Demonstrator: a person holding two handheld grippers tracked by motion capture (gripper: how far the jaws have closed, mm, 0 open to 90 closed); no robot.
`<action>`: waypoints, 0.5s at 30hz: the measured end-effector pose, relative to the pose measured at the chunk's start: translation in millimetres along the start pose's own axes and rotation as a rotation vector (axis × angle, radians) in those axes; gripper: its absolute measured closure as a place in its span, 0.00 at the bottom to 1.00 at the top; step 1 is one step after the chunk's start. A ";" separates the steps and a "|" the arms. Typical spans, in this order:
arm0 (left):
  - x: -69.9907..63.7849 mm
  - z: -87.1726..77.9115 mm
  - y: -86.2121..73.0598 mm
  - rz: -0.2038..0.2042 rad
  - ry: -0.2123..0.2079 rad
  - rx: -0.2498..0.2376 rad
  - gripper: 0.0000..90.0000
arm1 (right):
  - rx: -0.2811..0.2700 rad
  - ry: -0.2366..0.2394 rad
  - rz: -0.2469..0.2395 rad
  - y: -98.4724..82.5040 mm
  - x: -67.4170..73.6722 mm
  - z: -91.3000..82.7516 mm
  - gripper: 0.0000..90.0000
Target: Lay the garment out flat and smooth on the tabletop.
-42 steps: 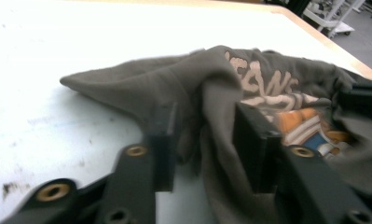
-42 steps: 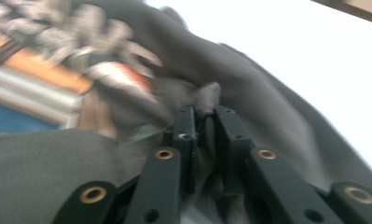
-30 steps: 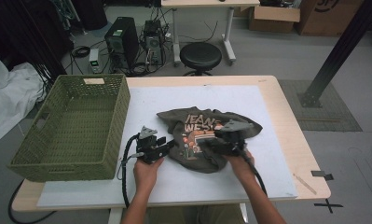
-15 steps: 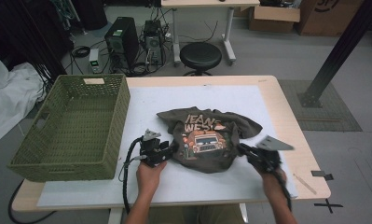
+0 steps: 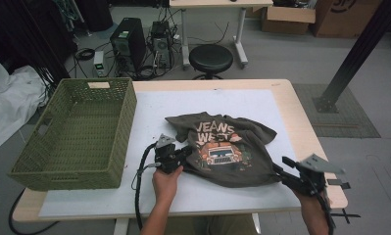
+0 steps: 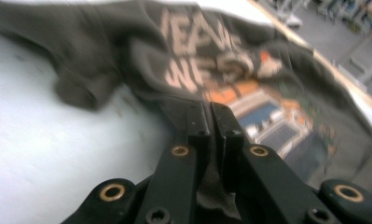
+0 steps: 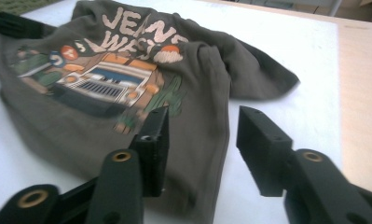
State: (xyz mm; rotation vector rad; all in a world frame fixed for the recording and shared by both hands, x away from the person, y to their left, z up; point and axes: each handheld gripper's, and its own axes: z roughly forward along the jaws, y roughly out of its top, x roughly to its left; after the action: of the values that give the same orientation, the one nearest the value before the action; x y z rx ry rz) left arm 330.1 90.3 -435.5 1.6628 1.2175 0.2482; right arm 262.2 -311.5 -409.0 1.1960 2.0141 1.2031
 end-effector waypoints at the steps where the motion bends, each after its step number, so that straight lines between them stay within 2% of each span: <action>1: 0.7 -0.1 0.0 -0.007 0.001 0.004 0.92 | 0.034 0.002 -0.003 6.3 -1.9 14.3 0.57; 2: 0.6 0.3 -0.6 -0.005 0.010 0.015 0.87 | 0.064 0.004 -0.011 10.4 -3.3 26.6 0.57; 4: 0.6 0.0 -1.9 0.004 0.038 0.047 0.67 | 0.123 0.011 -0.030 16.2 -4.7 49.2 0.57; 5: 1.8 -1.6 -3.0 0.004 0.051 0.061 0.62 | 0.145 0.010 -0.038 17.6 -5.1 56.6 0.57; 7: 4.2 -4.2 -4.1 -0.001 0.054 0.077 0.55 | 0.195 0.032 -0.052 19.3 -5.1 72.6 0.56; 10: 5.6 0.6 -6.0 -0.020 0.003 0.137 0.54 | 0.277 0.047 -0.088 16.3 -4.9 89.8 0.61; 11: 4.7 3.9 -6.4 -0.012 0.003 0.161 0.60 | 0.286 0.047 -0.078 14.3 -7.2 94.1 0.66; 12: 3.4 8.8 -6.5 0.009 0.017 0.201 0.72 | 0.276 0.052 -0.052 14.5 -9.4 95.1 0.76; 13: 2.8 13.3 -6.7 0.018 0.031 0.219 0.88 | 0.275 0.053 -0.049 15.9 -10.8 97.0 0.89; 14: 4.3 15.8 -5.7 0.008 0.057 0.202 0.96 | 0.278 0.057 -0.060 18.1 -9.9 99.8 0.93; 15: 7.4 15.4 -3.5 -0.011 0.078 0.173 0.97 | 0.277 0.060 -0.072 21.0 -8.3 104.0 0.96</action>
State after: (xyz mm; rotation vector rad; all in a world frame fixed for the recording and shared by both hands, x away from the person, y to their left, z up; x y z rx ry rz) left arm 341.7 87.0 -448.2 1.8086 1.3377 0.2078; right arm 354.5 -269.0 -440.9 1.2127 2.3057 0.9589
